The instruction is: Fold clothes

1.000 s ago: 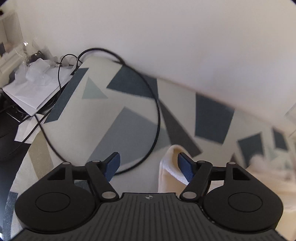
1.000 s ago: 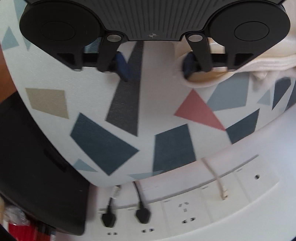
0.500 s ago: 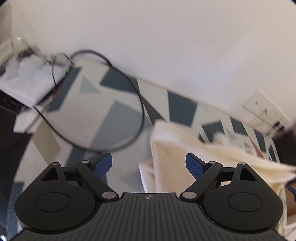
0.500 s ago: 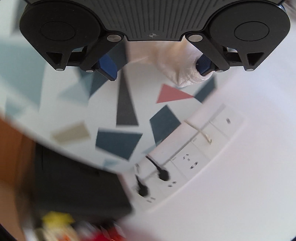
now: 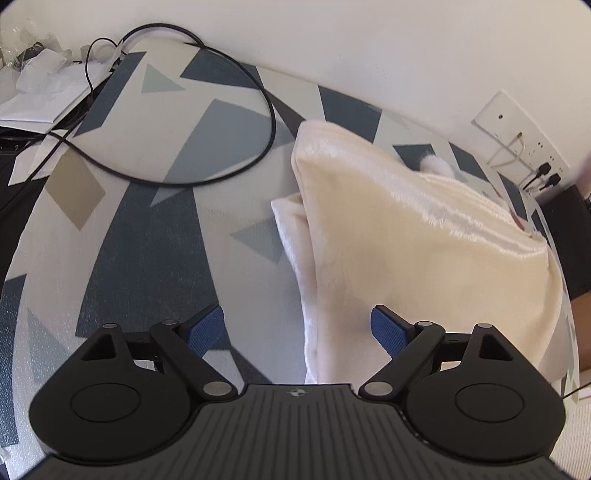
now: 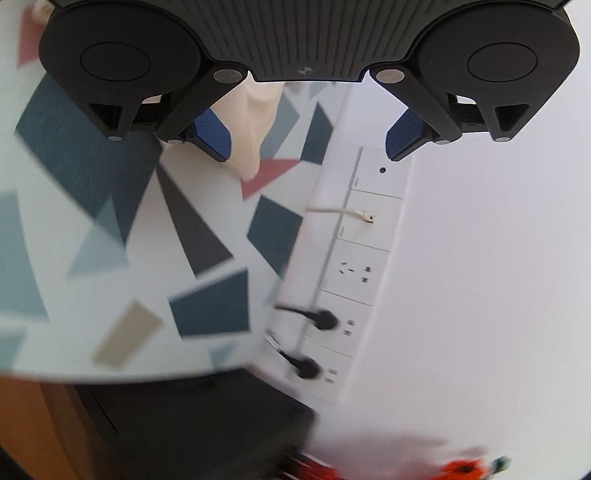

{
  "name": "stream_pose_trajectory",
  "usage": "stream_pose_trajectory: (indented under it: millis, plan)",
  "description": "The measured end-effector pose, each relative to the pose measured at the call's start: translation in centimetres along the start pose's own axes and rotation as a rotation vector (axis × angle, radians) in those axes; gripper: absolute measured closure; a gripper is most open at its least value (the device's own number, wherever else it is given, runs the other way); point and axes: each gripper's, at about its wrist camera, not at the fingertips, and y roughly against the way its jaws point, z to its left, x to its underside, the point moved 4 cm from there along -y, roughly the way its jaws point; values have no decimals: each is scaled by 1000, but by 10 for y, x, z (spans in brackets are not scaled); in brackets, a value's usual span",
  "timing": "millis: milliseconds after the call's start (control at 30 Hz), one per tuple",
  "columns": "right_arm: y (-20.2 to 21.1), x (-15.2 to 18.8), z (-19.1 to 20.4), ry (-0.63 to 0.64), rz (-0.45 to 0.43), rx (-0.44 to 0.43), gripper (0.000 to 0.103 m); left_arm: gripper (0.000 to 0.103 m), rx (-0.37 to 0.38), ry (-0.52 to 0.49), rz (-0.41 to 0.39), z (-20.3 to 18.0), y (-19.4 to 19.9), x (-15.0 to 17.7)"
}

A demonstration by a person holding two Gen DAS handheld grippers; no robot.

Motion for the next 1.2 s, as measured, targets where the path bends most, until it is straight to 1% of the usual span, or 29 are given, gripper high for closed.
stream_pose_trajectory:
  millis: [67, 300, 367, 400, 467, 533, 600, 700, 733, 767, 867, 933, 967, 1000, 1100, 1133, 1200]
  plan:
    - [9, 2, 2, 120, -48, 42, 10, 14, 8, 1, 17, 0, -2, 6]
    - [32, 20, -2, 475, -120, 213, 7, 14, 0, 21, 11, -1, -5, 15]
    - [38, 26, -8, 523, -128, 233, 7, 14, -8, 15, 9, -2, -5, 15]
    - [42, 28, -11, 535, -143, 242, 5, 14, -11, 7, 8, -2, -5, 15]
    - [54, 24, -17, 512, -207, 258, 1, 14, -19, 2, 3, -1, -2, 13]
    - [68, 14, -26, 433, -264, 254, 1, 14, -26, 8, -4, 0, 0, 10]
    - [81, 3, -35, 343, -294, 242, 1, 14, -22, 37, -27, 3, 7, 7]
    - [95, 2, -36, 399, -320, 261, 1, 14, 10, 78, -63, 4, 20, 3]
    - [96, 6, -35, 445, -311, 270, 1, 14, 23, 90, -74, 3, 25, 3]
    - [94, 11, -34, 497, -282, 280, 1, 12, 38, 94, -82, 1, 28, 3]
    - [76, 38, -37, 636, -132, 306, 1, 10, 71, 89, -94, -7, 31, 7]
    - [60, 61, -40, 717, -36, 315, 1, 10, 70, 77, -92, -14, 27, 13]
    - [53, 73, -41, 754, -3, 314, 1, 10, 69, 71, -92, -17, 25, 15]
    - [46, 85, -41, 792, 27, 312, 1, 10, 58, 65, -104, -20, 24, 17]
    - [26, 117, -40, 906, 93, 302, 1, 10, 95, 63, -121, -30, 23, 17]
    - [20, 123, -39, 926, 106, 302, 1, 10, 108, 69, -121, -33, 22, 16]
    - [6, 131, -41, 925, 141, 317, 1, 10, 122, 75, -116, -39, 20, 16]
